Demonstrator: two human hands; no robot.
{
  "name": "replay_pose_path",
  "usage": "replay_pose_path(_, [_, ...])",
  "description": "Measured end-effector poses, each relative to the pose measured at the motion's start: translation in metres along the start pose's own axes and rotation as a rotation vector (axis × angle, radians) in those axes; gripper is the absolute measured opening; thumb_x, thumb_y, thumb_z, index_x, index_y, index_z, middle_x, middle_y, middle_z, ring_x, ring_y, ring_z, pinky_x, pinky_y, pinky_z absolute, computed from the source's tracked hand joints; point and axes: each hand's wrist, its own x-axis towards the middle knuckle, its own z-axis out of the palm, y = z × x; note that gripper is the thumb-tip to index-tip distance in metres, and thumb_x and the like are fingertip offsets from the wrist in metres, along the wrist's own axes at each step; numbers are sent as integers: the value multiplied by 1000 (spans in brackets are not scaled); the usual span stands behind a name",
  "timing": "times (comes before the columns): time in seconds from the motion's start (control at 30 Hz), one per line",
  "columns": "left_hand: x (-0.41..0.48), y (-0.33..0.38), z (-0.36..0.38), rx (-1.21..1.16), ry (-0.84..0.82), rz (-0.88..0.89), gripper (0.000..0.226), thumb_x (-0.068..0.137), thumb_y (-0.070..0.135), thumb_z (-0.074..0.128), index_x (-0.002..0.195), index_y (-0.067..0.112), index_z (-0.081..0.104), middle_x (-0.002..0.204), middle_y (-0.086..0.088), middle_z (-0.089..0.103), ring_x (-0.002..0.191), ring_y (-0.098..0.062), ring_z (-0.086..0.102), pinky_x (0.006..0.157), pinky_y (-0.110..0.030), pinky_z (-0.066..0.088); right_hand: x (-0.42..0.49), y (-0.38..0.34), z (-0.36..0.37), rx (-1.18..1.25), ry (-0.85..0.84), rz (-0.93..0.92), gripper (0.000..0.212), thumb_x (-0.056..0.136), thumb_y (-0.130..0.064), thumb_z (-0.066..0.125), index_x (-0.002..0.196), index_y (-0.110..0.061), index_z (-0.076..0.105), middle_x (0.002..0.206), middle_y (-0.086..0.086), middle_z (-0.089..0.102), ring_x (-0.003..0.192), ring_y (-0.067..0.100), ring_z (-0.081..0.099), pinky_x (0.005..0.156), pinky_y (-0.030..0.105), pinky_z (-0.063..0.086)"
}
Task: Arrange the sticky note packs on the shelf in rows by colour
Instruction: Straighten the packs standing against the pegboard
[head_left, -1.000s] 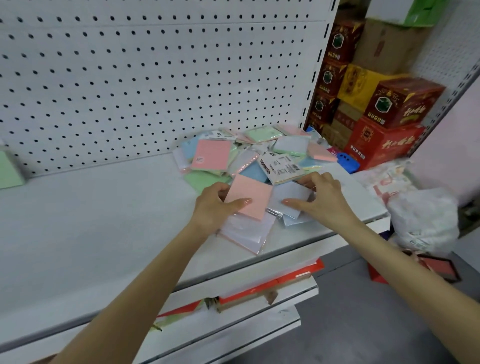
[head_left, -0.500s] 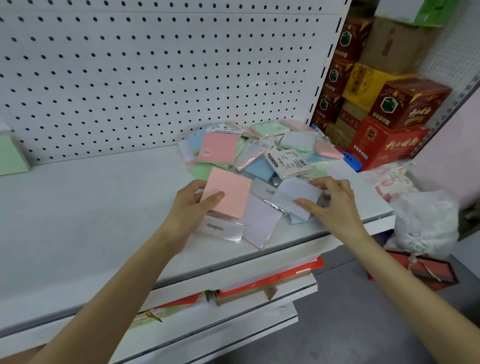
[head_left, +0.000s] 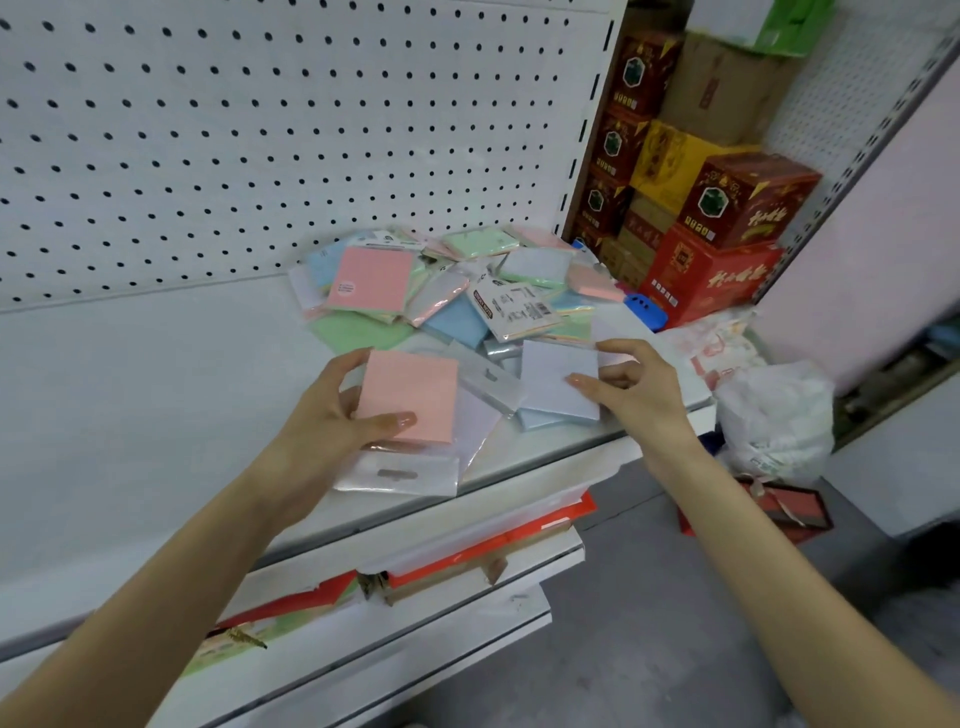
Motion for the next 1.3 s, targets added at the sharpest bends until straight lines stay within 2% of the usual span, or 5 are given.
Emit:
replay_pose_path(0.2, [4,-1,4,15,53,2,51,84,4,65,127,27,49,103,-8,72,89,-27,70,85,-42,53,-1,-6,-20,270,-23,200,51,73,-11,79,119,-15,57,93,8,68,77,15,64,59,19,48])
replay_pose_path(0.3, [4,4,3,14,113,19,37,87,9,65,121,16,53,101,-13,72,91,-32,69,86,-45,54,-4,-10,-37,371,-46,282,48,76,-6,74,121,-6,57,102,11,70,90,20,67,79,29,55])
replay_pose_path(0.6, [-4,17,-20,-225,146,23,42,82,-3,64,122,4,54,108,-17,67,81,-26,69,65,-30,60,-31,-52,-16,353,-246,135,36,87,-4,62,120,-16,56,103,3,70,96,18,66,78,31,56])
replay_pose_path(1.0, [-60,11,-188,-259,309,30,26,91,11,58,113,-2,60,99,-13,71,80,-18,69,73,-26,59,-67,-111,160,463,-404,69,29,84,3,61,99,-21,57,83,-7,73,76,9,68,58,20,53])
replay_pose_path(1.3, [-131,-1,-371,-384,662,102,43,80,-6,65,119,9,57,112,-7,69,96,-21,67,63,-20,56,-118,-166,359,520,-657,116,44,79,10,63,115,-14,58,107,10,68,94,24,67,80,37,55])
